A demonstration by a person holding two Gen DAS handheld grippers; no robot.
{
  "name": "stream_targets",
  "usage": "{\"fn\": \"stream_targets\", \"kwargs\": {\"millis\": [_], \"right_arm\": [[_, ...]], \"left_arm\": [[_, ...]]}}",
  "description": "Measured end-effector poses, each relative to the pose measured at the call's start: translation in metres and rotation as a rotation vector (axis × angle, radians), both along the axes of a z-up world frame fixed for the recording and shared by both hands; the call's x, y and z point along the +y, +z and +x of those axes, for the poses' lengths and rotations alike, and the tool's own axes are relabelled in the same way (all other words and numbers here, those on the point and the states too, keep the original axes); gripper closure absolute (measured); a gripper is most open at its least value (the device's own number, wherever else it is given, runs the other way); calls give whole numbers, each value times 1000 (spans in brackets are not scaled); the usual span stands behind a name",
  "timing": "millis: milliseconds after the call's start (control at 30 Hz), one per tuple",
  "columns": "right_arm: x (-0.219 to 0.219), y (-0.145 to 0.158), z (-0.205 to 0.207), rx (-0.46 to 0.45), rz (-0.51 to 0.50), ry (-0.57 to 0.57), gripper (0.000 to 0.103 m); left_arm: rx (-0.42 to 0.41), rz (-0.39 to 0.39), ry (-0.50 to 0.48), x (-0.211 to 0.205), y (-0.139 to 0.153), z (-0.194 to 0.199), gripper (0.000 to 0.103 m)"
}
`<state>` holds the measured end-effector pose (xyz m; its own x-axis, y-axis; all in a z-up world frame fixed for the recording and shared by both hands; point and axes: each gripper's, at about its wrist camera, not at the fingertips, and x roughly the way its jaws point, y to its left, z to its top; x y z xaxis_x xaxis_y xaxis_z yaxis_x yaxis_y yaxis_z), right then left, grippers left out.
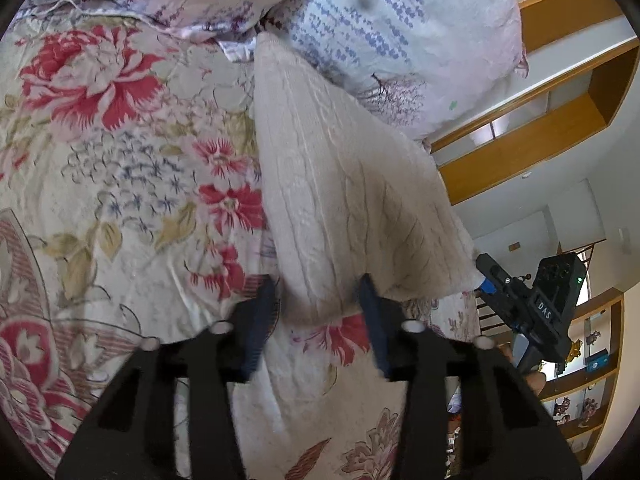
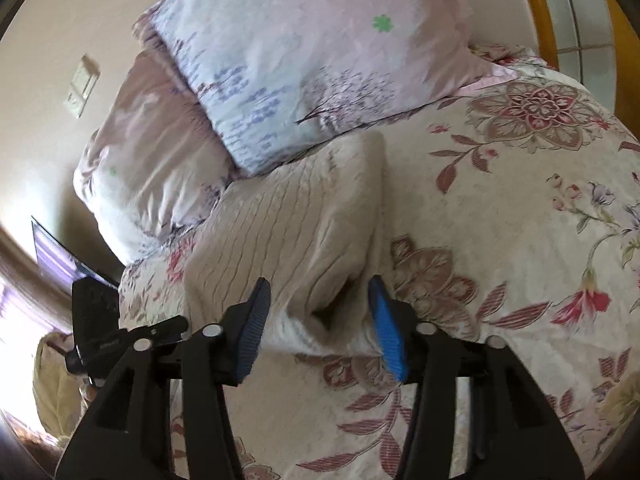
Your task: Fold small clothes
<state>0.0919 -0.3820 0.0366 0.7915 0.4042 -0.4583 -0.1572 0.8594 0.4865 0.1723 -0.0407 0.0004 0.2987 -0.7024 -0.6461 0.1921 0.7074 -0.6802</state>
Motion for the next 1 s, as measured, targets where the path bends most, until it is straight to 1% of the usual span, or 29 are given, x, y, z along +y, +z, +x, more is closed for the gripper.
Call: {"fn": "stream_targets", "kwargs": {"millis": [33,67,100,167,200,267,333,400,467,533,633,700,767,800,833,867,900,1000], "right_arm": [[1,-2,1,1,-8,3,82],[2,-4,1,2,-14,3,90],[3,-2,-1,-13,-23,-12,90],[1,5,-9,-62,-25,-34,93],[-2,13,-18,-113,-11,-51,93],[-7,20,-27,-154,-18,-86,94],[-9,15,-25,-132,-51,-105,94],[-9,-3,-14,-47,-114,-139,94],[-10,-24,-3,26,-152,-167,94],[-13,-37,3,51,-140,-174,94],[-17,-39,7,61,-105,-166,94],[-20,-31,3,56,-78,-148,90],[-27,-21,-2,36,-19,-146,65],[-30,-18,-3,22,11,-146,60],[-34,-15,-2,10,50,-144,54],[-38,-13,2,8,89,-144,54],[-41,-12,9,19,132,-139,54],[-40,-15,33,65,191,-121,54]], "left_arm": [[0,7,1,-1,-1,-1,72],[-5,16,5,-2,-1,-1,79],[-10,20,2,-3,-1,-1,84],[-22,26,-6,-4,2,-1,87],[-28,22,-7,-3,4,-2,88],[-46,6,-14,0,8,-3,89],[-54,-15,-22,5,9,-5,90],[-54,-10,-33,6,5,-7,90],[-47,-1,-40,7,-2,-10,90],[-37,-3,-39,7,-8,-10,90],[-33,-4,-41,6,-8,-9,89],[-38,-4,-45,7,-4,-8,85],[-43,-9,-41,10,1,-8,81],[-48,-14,-28,13,4,-7,69],[-49,-20,-22,15,6,-5,64],[-51,-23,-10,17,7,-3,57],[-50,-17,4,18,8,-1,54],[-34,-1,13,16,8,3,51]]}}
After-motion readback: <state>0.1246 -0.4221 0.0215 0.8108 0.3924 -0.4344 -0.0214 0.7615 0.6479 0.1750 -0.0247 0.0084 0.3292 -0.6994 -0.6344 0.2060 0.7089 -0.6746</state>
